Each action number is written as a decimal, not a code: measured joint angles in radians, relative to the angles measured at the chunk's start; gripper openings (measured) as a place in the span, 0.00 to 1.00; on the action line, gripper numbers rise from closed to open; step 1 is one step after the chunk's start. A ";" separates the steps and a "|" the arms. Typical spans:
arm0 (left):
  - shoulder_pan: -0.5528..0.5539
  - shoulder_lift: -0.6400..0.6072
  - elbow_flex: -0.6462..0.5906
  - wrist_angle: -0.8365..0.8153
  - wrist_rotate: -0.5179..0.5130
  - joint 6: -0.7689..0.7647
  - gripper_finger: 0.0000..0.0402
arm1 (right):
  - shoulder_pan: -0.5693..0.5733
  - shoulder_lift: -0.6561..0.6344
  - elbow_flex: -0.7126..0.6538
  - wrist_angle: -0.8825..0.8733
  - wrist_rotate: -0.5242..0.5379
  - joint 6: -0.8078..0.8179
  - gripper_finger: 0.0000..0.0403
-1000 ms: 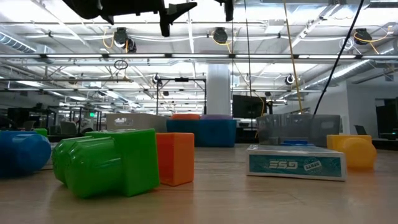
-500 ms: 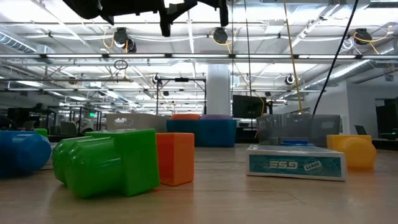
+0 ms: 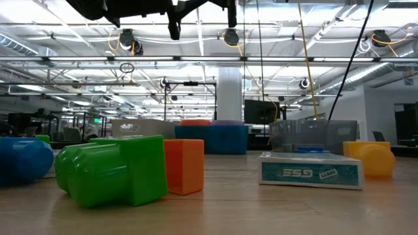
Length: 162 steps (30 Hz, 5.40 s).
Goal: Pick & Place Toys
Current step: Put the blue game piece into the gray bin
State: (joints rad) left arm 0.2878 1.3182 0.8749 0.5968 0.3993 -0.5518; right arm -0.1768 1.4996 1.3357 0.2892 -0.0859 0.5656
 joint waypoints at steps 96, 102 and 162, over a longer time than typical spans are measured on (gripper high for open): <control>0.384 0.195 0.162 -1.119 -0.224 0.576 0.47 | -0.037 -0.062 -0.001 -0.490 -0.045 -0.212 0.35; 0.385 0.187 0.331 -1.195 -0.194 0.580 0.53 | -0.033 -0.061 -0.001 -0.394 -0.090 -0.212 0.35; 0.204 0.185 0.742 -1.143 0.123 0.027 0.52 | 0.136 -0.090 0.000 0.171 0.585 -1.806 0.35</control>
State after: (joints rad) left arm 0.4921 1.5036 1.6173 -0.5461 0.5223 -0.5247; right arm -0.0404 1.4097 1.3354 0.4606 0.4988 -1.2403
